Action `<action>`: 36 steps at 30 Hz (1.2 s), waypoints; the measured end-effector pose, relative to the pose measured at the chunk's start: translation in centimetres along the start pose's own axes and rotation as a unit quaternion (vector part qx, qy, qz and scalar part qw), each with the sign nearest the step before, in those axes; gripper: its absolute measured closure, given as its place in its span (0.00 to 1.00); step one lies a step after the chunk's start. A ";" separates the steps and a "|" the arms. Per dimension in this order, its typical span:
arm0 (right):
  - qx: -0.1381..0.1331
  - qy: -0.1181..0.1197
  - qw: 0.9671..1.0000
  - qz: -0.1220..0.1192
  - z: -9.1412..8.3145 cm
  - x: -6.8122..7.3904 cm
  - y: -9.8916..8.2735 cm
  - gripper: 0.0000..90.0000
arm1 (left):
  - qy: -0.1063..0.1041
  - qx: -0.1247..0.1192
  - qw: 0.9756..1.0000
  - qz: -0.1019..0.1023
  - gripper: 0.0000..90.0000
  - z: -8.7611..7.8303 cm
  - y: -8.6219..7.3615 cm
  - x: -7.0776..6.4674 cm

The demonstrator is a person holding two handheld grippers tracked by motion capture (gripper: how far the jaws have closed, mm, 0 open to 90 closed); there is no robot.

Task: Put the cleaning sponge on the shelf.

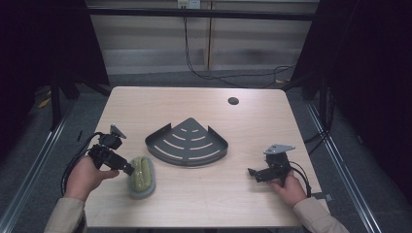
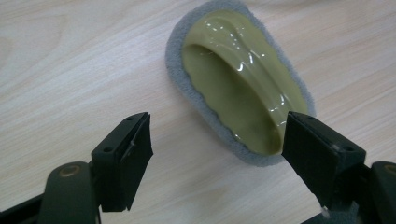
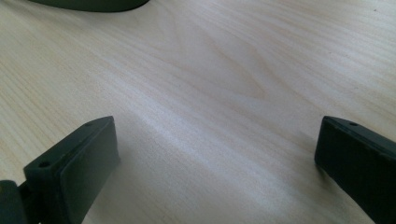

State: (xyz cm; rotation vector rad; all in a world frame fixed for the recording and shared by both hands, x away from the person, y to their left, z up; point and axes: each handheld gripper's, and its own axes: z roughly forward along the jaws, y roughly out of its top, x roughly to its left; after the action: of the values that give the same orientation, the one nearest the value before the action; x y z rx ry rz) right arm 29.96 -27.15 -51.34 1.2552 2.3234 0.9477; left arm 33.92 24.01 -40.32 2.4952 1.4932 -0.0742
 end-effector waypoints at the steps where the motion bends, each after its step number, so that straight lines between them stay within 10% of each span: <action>1: 0.000 0.000 1.000 0.000 0.0 0.0 0.0 0.00 | -0.001 0.004 1.000 -0.002 0.26 0.0 0.2 -0.1; 22: 0.000 0.000 1.000 0.000 0.0 0.0 0.0 0.00 | 0.002 0.036 0.999 -0.015 0.32 2.1 2.6 -2.5; 36: 0.000 0.000 1.000 0.000 0.0 0.0 0.0 0.00 | -0.007 0.048 0.999 0.002 0.63 2.7 2.5 -2.9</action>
State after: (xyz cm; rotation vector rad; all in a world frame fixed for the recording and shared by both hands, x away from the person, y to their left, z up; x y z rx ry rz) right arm 29.97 -27.15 -51.34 1.2551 2.3233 0.9477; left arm 34.95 19.79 -42.00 2.5664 1.5125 -0.1669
